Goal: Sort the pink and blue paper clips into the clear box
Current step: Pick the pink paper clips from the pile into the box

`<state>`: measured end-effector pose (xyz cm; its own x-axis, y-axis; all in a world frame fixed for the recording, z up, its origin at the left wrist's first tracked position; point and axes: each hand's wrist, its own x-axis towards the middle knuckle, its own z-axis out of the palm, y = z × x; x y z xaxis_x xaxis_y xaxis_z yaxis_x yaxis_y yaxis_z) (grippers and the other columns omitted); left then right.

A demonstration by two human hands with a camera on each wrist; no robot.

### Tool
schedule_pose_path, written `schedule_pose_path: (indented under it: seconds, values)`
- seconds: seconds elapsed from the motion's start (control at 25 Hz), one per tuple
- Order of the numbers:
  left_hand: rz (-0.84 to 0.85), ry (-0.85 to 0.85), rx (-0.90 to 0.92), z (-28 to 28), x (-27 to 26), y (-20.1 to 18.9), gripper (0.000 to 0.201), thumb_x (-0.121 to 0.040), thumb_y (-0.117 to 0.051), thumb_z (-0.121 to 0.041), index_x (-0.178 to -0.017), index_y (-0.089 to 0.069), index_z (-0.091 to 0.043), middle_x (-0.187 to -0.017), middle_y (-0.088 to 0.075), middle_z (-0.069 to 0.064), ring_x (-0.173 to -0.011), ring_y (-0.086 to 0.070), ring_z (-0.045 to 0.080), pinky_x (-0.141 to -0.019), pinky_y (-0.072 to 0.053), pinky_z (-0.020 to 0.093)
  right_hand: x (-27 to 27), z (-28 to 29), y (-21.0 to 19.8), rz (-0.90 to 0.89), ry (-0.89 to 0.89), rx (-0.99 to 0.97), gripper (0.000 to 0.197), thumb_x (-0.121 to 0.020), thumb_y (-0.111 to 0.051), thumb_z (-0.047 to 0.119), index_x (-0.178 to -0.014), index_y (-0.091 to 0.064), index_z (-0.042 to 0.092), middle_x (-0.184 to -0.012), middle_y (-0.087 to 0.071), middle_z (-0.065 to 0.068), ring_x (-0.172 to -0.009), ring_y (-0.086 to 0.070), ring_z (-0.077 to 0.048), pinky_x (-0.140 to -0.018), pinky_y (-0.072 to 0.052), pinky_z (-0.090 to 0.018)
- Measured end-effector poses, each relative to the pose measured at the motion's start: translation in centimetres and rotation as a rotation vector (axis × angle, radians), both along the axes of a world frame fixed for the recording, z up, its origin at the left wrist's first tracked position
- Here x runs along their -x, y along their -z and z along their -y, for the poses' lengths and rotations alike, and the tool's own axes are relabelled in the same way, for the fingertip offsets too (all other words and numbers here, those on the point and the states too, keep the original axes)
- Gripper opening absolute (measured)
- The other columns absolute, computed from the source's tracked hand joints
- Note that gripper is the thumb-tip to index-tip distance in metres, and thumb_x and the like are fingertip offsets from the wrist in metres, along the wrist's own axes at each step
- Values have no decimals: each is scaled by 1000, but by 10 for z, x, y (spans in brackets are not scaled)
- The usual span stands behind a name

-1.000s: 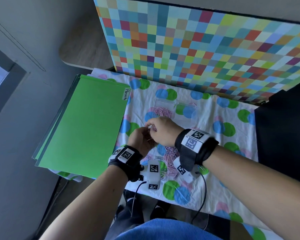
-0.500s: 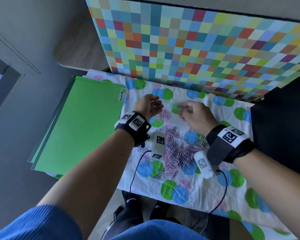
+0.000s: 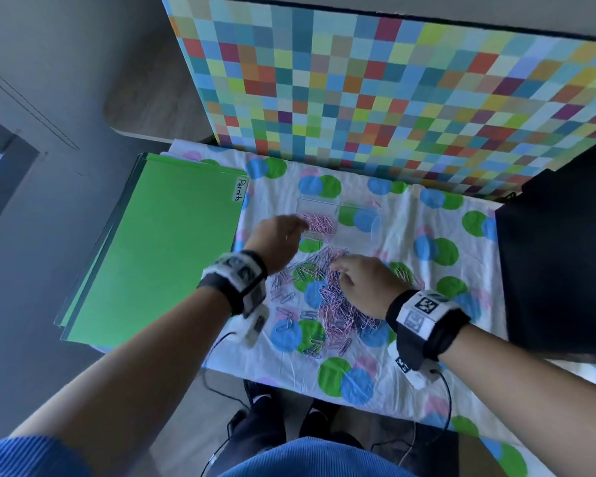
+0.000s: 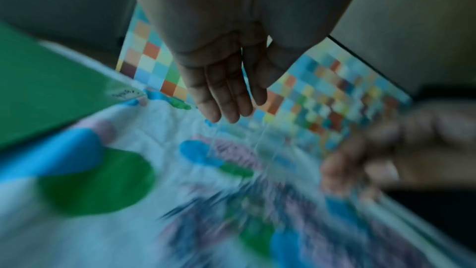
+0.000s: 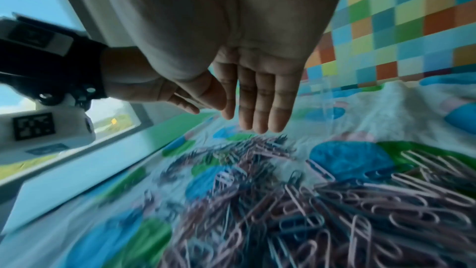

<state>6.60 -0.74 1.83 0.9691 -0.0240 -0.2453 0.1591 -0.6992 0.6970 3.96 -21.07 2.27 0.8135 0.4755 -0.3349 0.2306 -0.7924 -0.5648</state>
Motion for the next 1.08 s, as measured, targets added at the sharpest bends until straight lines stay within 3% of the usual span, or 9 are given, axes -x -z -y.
schedule_pose_path:
  seconds: [0.08, 0.16, 0.28, 0.44, 0.6, 0.76, 0.88, 0.96, 1.08]
  values:
    - [-2, 186, -212, -11, 40, 12, 36, -93, -41, -10, -120, -64, -19, -128, -60, 2, -110, -60, 19, -96, -48, 33, 7, -10, 9, 41, -127, 66, 36, -93, -46, 13, -127, -56, 11, -129, -56, -6, -105, -56, -16, -90, -46, -27]
    - [-61, 355, -360, -18, 78, 27, 48, -91, -41, -7, -136, -49, -22, -147, -41, -1, -130, -43, 18, -107, -39, 35, 9, -22, 20, 90, -233, 128, 42, -93, -44, 15, -134, -49, 9, -138, -48, -8, -126, -43, -23, -109, -34, -35]
    - [-63, 448, -478, -23, 119, 44, 63, -91, -44, -13, -149, -23, -24, -159, -12, -2, -145, -14, 18, -116, -19, 38, 7, -37, 30, 125, -329, 269, 50, -95, -40, 24, -144, -34, 12, -154, -27, -8, -140, -23, -24, -117, -15, -38]
    - [-36, 392, -504, -28, 141, 47, 64, -88, -50, -18, -145, -28, -37, -159, -11, 7, -145, -16, 25, -115, -18, 42, 11, -37, 38, 133, -432, 455, 57, -95, -40, 39, -148, -22, 28, -159, -8, -8, -144, -6, -28, -117, -5, -48]
    - [3, 389, -493, -32, 152, 46, 54, -91, -48, -25, -140, -35, -44, -157, -19, 4, -144, -22, 23, -114, -21, 40, 17, -29, 42, 95, -474, 473, 55, -95, -37, 47, -145, -14, 45, -159, 4, -9, -146, 6, -30, -116, 5, -53]
    - [48, 397, -475, -31, 158, 42, 40, -89, -49, -31, -127, -52, -42, -147, -42, -5, -136, -38, 18, -109, -30, 38, 17, -29, 38, 146, -444, 393, 47, -94, -41, 42, -141, -34, 39, -156, -19, -8, -143, -13, -27, -117, -5, -51]
    - [54, 340, -427, -27, 149, 38, 30, -94, -47, -29, -121, -59, -37, -139, -50, -5, -130, -44, 17, -109, -34, 37, 11, -40, 35, 220, -348, 290, 36, -93, -46, 33, -129, -53, 32, -126, -48, -4, -118, -39, -24, -106, -28, -42]
    - [66, 280, -430, -28, 138, 39, 31, -96, -46, -28, -124, -57, -32, -139, -50, -4, -128, -44, 16, -109, -35, 36, 9, -50, 35, 233, -328, 254, 31, -92, -48, 30, -121, -59, 29, -109, -50, -1, -105, -42, -22, -97, -35, -41]
    - [30, 279, -482, -31, 124, 42, 37, -96, -43, -28, -132, -50, -28, -143, -44, -4, -131, -40, 16, -112, -30, 36, 7, -64, 37, 194, -294, 218, 27, -92, -51, 29, -118, -61, 27, -107, -52, -2, -104, -46, -22, -92, -38, -39]
